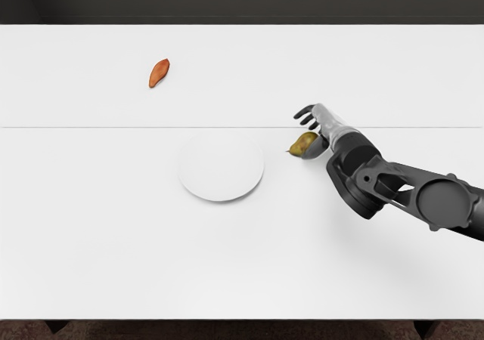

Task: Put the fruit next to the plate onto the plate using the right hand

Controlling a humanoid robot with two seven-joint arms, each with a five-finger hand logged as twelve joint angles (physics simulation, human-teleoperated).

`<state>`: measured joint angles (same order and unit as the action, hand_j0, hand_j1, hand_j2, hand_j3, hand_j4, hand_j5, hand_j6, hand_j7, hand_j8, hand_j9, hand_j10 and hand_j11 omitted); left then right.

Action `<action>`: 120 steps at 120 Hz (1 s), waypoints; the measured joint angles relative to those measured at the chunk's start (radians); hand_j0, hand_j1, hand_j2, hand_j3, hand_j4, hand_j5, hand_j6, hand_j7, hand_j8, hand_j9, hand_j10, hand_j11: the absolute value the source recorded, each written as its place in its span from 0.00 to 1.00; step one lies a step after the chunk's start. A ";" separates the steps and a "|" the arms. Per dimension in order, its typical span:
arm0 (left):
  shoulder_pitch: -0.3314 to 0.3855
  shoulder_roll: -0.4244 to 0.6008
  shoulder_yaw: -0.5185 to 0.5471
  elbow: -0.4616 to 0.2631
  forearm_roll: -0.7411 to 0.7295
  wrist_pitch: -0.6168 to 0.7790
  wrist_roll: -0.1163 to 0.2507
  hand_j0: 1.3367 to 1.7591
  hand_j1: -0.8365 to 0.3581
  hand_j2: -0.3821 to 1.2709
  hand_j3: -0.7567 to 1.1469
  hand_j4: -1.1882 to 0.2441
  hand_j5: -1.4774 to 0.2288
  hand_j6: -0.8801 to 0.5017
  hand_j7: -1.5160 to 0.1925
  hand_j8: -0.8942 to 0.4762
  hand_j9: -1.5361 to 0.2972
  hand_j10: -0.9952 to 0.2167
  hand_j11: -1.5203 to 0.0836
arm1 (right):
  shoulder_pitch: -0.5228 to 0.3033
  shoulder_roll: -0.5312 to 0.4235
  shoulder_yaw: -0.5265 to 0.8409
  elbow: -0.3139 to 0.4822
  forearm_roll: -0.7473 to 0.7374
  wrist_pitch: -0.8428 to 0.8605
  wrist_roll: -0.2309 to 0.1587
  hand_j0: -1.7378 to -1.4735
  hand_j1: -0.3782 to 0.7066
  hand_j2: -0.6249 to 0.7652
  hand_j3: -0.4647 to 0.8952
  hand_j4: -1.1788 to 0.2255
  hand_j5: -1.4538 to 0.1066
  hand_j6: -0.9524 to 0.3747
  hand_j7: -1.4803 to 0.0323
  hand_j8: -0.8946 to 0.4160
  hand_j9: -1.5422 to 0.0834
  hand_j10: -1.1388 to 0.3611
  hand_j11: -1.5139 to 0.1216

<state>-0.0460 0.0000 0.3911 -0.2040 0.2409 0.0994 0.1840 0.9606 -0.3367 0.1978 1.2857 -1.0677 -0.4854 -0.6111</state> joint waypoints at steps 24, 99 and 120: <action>0.000 0.000 0.000 0.000 0.000 0.000 0.000 0.76 0.99 0.23 0.40 0.83 0.87 0.64 0.89 0.65 0.84 0.82 0.95 | 0.000 0.000 0.001 0.001 0.003 0.006 0.000 0.30 0.56 0.48 0.34 0.48 0.50 0.33 0.54 0.37 0.54 0.43 0.52; 0.000 0.000 0.000 0.000 0.000 0.000 0.000 0.76 0.99 0.23 0.40 0.83 0.87 0.64 0.89 0.65 0.84 0.82 0.95 | 0.001 0.000 0.002 -0.001 0.009 0.019 -0.002 0.34 0.62 0.62 0.34 0.29 0.35 0.34 0.34 0.42 0.37 0.48 0.33; 0.000 0.000 0.000 0.000 0.000 0.000 0.000 0.76 0.99 0.23 0.40 0.83 0.87 0.64 0.89 0.65 0.84 0.82 0.95 | 0.008 -0.001 0.010 0.001 0.017 0.029 0.000 0.32 0.61 0.76 0.34 0.28 0.31 0.27 0.32 0.36 0.34 0.44 0.29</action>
<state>-0.0460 0.0000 0.3910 -0.2040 0.2410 0.0993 0.1840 0.9681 -0.3381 0.2080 1.2865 -1.0503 -0.4562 -0.6111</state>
